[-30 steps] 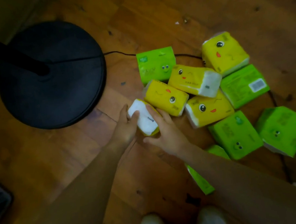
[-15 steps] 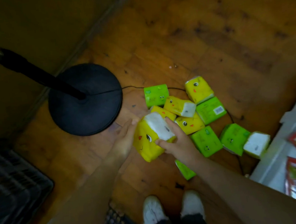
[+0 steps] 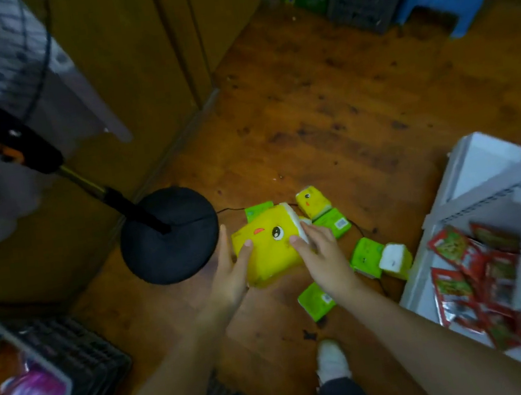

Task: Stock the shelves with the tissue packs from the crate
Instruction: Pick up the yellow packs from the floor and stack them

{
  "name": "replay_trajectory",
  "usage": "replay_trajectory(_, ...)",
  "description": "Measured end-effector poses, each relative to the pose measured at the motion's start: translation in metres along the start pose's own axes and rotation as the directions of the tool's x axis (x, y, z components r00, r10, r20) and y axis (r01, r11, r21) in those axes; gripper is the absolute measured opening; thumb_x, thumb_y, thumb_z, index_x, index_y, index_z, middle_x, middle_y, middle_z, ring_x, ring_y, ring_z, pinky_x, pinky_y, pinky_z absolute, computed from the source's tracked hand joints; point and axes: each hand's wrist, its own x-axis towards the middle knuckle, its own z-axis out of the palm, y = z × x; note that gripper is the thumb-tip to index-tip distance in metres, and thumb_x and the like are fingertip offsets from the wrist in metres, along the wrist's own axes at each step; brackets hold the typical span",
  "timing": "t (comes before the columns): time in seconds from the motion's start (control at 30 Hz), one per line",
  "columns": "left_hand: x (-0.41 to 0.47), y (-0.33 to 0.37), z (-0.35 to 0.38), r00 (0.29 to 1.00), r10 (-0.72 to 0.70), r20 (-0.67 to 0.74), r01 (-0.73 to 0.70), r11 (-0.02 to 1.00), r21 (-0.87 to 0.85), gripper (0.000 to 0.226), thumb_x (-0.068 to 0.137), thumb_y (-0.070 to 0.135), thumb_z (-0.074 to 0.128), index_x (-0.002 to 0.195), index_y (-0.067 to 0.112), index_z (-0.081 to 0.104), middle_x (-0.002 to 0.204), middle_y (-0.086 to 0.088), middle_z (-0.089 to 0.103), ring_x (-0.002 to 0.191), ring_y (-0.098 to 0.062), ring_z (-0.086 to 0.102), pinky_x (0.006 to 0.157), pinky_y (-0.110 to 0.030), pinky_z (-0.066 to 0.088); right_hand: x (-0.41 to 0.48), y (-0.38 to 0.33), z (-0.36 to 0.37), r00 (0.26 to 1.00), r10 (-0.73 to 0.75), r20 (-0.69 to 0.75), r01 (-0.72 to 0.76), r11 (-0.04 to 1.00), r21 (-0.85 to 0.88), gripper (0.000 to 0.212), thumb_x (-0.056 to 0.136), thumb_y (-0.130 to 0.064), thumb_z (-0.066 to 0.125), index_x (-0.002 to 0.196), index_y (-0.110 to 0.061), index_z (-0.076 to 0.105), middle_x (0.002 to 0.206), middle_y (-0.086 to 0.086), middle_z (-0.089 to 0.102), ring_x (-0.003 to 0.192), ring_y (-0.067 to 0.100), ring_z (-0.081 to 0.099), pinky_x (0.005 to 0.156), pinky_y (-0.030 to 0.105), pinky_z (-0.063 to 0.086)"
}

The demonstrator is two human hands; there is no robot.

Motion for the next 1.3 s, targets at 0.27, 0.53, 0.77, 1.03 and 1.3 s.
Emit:
replay_trajectory(0.27, -0.072, 0.051, 0.058, 0.967, 0.163, 0.197, -0.169, 0.985, 0.013, 0.072, 0.091, 0.038, 0.048, 0.148, 0.035, 0.003, 0.148, 0.013, 0.020, 0.134, -0.005, 0.026, 0.110, -0.031, 0.030, -0.085, -0.024, -0.089, 0.980, 0.066, -0.187, -0.036, 0.987, 0.157, 0.025, 0.095, -0.027, 0.048, 0.114, -0.016, 0.061, 0.109, 0.003, 0.054, 0.110, 0.017, 0.051, 0.094, 0.024, 0.037)
replay_trajectory(0.53, -0.105, 0.080, 0.167, 0.875, 0.250, 0.416, -0.348, 0.920, 0.180, 0.076, 0.088, 0.050, 0.053, 0.143, 0.045, 0.001, 0.156, 0.008, 0.009, 0.143, -0.008, 0.008, 0.117, -0.034, 0.015, -0.124, -0.008, -0.214, 0.919, 0.164, -0.359, -0.047, 0.948, 0.313, 0.017, 0.094, -0.020, 0.051, 0.086, -0.030, 0.061, 0.094, -0.008, 0.064, 0.092, 0.012, 0.060, 0.087, 0.039, 0.051)
replay_trajectory(0.77, -0.140, 0.072, 0.283, 0.824, 0.184, 0.535, -0.329, 0.925, 0.189, 0.078, 0.091, 0.033, 0.055, 0.149, 0.032, 0.003, 0.153, 0.003, 0.019, 0.126, 0.001, 0.020, 0.098, -0.014, 0.023, -0.148, 0.045, -0.318, 0.767, 0.274, -0.580, -0.047, 0.926, 0.374, 0.020, 0.088, -0.026, 0.060, 0.105, -0.018, 0.054, 0.106, 0.006, 0.056, 0.098, 0.023, 0.056, 0.083, 0.039, 0.049)
replay_trajectory(1.03, -0.176, 0.041, 0.390, 0.761, 0.085, 0.643, -0.255, 0.951, 0.176, 0.106, 0.071, 0.063, 0.062, 0.146, 0.036, -0.008, 0.150, 0.000, 0.033, 0.132, -0.014, 0.040, 0.103, -0.021, 0.037, -0.148, 0.085, -0.411, 0.728, 0.288, -0.622, -0.097, 0.942, 0.322, 0.038, 0.089, -0.025, 0.060, 0.121, -0.007, 0.051, 0.113, 0.007, 0.052, 0.107, 0.019, 0.049, 0.085, 0.027, 0.034)
replay_trajectory(1.3, -0.188, 0.010, 0.446, 0.755, -0.061, 0.653, -0.204, 0.924, 0.323, 0.099, 0.079, 0.057, 0.060, 0.140, 0.043, -0.017, 0.113, 0.006, 0.060, 0.056, 0.013, 0.058, 0.065, -0.013, 0.048, -0.130, 0.106, -0.443, 0.900, 0.096, -0.425, -0.222, 0.940, -0.258, 0.049, 0.092, -0.033, 0.055, 0.133, -0.009, 0.046, 0.142, 0.011, 0.043, 0.133, 0.024, 0.037, 0.106, 0.028, 0.028)
